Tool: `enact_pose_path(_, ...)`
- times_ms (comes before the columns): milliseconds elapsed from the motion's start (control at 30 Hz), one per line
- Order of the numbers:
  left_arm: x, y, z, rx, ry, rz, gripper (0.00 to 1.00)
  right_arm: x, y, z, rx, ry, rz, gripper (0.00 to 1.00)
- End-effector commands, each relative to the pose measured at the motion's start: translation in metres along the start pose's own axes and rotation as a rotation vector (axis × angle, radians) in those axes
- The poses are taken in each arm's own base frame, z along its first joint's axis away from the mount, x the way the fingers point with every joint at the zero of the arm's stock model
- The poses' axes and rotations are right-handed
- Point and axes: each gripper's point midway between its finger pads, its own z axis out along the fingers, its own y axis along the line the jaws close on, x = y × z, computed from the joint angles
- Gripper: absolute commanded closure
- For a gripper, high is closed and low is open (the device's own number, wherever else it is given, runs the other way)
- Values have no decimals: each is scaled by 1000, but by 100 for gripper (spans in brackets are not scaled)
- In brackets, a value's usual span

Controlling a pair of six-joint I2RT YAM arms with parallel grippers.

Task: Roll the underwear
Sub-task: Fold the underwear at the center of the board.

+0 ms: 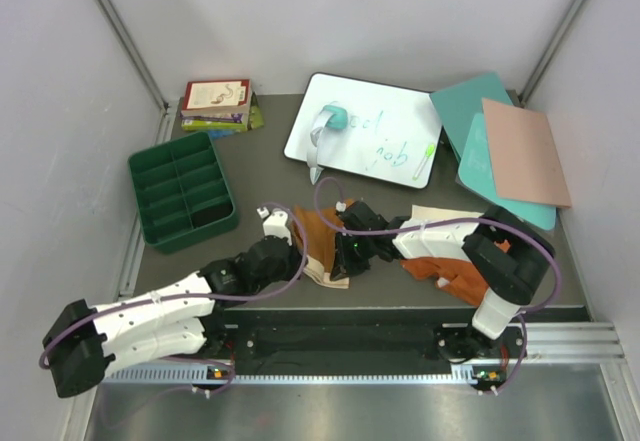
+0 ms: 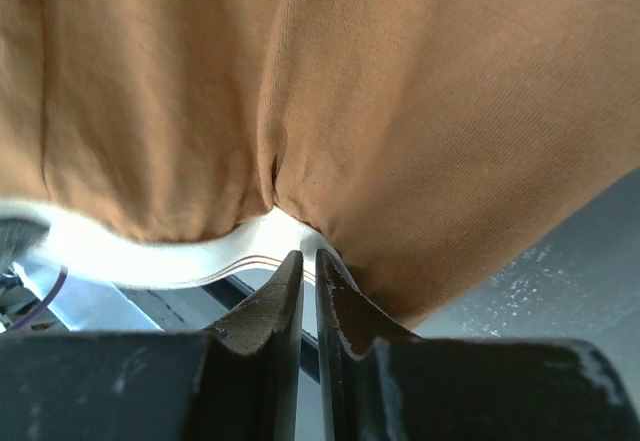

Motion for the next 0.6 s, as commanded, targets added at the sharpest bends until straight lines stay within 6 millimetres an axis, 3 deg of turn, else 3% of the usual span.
enact_pose_path(0, -24, -43, -3, 142, -50, 20, 100, 10, -33, 17, 120, 4, 9, 90)
enact_pose_path(267, -11, -92, 10, 256, -38, 52, 100, 7, -29, 15, 104, -11, 9, 90)
enact_pose_path(367, 3, -95, 19, 234, -9, 74, 100, 2, -20, 7, 80, -34, -3, 89)
enact_pose_path(567, 24, -78, 37, 158, 29, 96, 100, -10, -4, -27, 68, -103, -29, 82)
